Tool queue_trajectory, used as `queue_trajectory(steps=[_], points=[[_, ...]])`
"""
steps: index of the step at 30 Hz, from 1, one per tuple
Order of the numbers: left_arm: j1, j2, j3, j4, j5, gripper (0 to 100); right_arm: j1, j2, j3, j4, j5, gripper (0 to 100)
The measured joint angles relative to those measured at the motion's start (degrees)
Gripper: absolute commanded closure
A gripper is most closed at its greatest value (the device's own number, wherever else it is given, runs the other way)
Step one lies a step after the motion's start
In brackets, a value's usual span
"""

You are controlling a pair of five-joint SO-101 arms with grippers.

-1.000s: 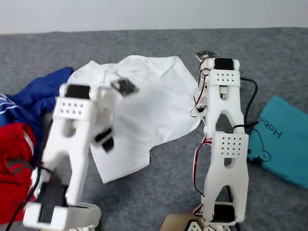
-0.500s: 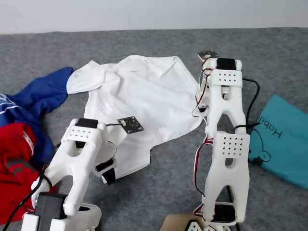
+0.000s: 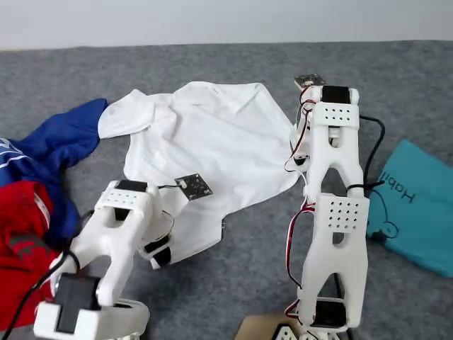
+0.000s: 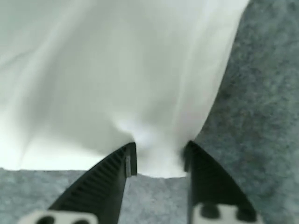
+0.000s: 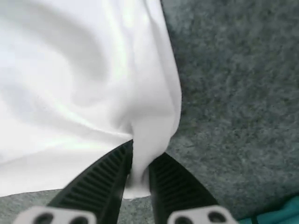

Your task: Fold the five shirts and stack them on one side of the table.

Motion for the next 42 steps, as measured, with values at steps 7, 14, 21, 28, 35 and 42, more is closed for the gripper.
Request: queue_trajectory(steps=[7, 14, 21, 28, 35, 42], points=[[0.3, 6.1, -5.5, 3.4, 0.0, 100, 0.0, 0.0, 0.0, 0.0, 0.0, 98.8], [0.3, 2.6, -13.8, 11.6, 0.0, 99, 0.0, -6.2, 0.0, 0.0, 0.0, 98.8], [0.3, -17.1, -31.8, 21.9, 4.3, 99, 0.0, -18.5, 0.0, 0.0, 0.0, 98.8], [-2.5, -27.2, -51.1, 18.0, 11.0, 99, -0.6, -34.4, 0.0, 0.0, 0.0, 98.8], [-11.2, -29.0, -63.1, 0.2, 12.0, 99, -0.7, -52.0, 0.0, 0.0, 0.0, 98.8], [-12.6, -29.1, -76.3, -5.3, 12.1, 99, -0.7, -67.5, -0.6, 0.0, 0.0, 98.8]])
